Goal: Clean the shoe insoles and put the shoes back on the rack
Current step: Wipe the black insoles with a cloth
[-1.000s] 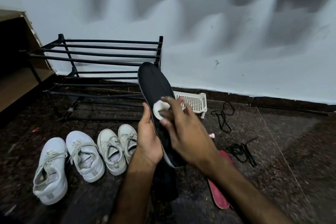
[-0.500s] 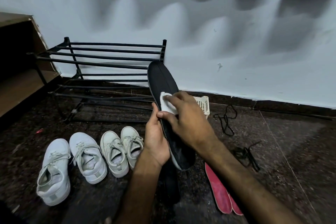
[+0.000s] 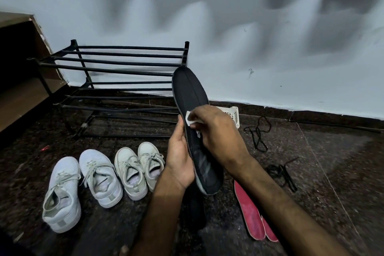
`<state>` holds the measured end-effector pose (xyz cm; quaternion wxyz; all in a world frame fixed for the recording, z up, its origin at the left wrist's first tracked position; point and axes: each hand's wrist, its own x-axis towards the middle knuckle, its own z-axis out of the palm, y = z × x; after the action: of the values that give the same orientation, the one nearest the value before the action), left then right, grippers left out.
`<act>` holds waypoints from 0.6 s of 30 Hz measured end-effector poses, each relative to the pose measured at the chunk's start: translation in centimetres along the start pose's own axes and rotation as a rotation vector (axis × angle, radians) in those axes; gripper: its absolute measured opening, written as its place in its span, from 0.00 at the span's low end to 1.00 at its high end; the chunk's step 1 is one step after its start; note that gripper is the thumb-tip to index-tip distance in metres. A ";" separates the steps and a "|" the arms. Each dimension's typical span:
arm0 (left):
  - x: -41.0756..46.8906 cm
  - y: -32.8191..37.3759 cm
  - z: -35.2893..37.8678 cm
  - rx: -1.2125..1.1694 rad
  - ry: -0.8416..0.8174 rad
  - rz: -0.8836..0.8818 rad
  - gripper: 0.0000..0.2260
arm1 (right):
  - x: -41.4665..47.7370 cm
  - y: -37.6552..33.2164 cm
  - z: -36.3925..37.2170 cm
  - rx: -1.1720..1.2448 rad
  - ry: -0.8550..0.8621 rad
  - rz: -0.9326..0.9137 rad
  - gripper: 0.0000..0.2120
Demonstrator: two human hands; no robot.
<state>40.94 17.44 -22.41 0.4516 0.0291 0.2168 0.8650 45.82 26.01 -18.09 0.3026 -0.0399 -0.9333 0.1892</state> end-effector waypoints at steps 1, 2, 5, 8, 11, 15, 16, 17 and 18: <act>0.1 0.0 -0.1 0.002 -0.024 -0.003 0.23 | 0.1 0.0 0.1 0.008 0.016 0.011 0.18; 0.3 -0.1 -0.2 -0.003 -0.043 -0.001 0.23 | 0.1 0.1 0.2 0.030 0.026 0.018 0.20; 0.7 0.2 -0.5 0.005 -0.040 -0.038 0.26 | -1.1 0.0 0.2 0.071 -0.023 0.009 0.14; 0.7 0.5 -1.2 0.050 -0.044 -0.058 0.31 | -4.1 -0.7 0.1 0.004 -0.161 -0.046 0.06; 0.7 0.3 -1.1 0.086 -0.031 -0.053 0.31 | -4.7 -1.4 -0.2 -0.032 -0.172 -0.036 0.07; 0.4 -0.2 -0.3 0.003 -0.033 -0.056 0.25 | 0.7 -0.6 -0.2 -0.107 -0.035 0.045 0.11; 0.4 0.1 -0.3 0.006 -0.040 -0.044 0.25 | 1.4 -0.6 -0.2 -0.103 -0.033 0.055 0.11; 0.3 0.5 -0.2 0.010 -0.063 -0.038 0.26 | 1.5 -1.0 -0.2 -0.088 -0.055 0.047 0.11; 0.2 1.0 -0.1 0.010 -0.092 -0.031 0.28 | 0.9 -1.5 0.0 -0.069 -0.091 0.030 0.11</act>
<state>40.00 17.06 -22.09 0.4744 0.0674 0.2006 0.8545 45.21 24.83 -17.03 0.2556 -0.0557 -0.9513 0.1630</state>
